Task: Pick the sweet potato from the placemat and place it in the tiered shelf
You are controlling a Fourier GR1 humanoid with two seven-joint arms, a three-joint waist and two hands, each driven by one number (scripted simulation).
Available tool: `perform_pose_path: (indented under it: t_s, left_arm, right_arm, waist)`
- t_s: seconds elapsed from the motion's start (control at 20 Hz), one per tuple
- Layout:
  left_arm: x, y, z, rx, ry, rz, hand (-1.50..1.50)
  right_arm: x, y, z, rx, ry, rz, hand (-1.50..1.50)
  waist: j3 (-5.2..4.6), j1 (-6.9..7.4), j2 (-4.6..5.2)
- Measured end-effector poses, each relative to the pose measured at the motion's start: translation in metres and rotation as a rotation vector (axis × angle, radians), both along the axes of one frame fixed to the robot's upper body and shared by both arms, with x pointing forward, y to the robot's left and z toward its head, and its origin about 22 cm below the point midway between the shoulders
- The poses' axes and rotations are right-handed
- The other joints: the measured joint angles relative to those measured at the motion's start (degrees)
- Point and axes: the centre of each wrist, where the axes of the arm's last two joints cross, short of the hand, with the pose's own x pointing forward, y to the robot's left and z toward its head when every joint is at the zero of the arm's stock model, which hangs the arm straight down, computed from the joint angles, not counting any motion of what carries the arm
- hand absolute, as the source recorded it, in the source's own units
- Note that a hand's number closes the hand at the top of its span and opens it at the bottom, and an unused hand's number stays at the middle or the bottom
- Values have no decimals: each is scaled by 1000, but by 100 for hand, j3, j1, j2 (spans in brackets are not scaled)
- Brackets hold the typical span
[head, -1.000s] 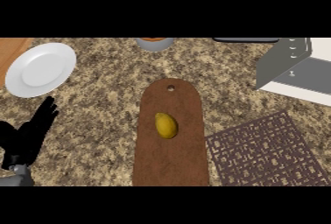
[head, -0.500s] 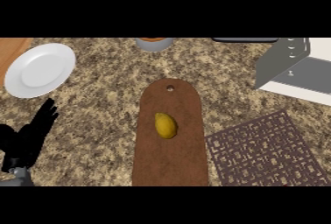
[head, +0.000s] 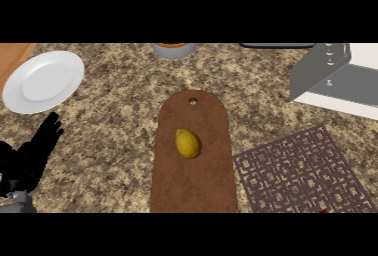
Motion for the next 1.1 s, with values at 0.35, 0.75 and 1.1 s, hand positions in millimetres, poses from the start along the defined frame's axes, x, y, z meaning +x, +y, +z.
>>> perform_pose_path:
  t_s: [0.35, 0.75, 1.1]
  left_arm:
    - [-7, 2, -1, 5, -3, 13, 0]
    - [-15, 5, -1, -5, -3, 22, 0]
    - [-25, 17, -1, -6, 6, 60, 0]
  right_arm:
    - [-50, -41, 24, 150, -112, 27, -150]
    - [-155, -98, 52, 201, -139, -72, -150]
    - [-227, -119, 64, 193, -79, -70, -150]
  waist:
    - [0, -55, -17]
    - [13, -145, -16]
    - [41, -364, -49]
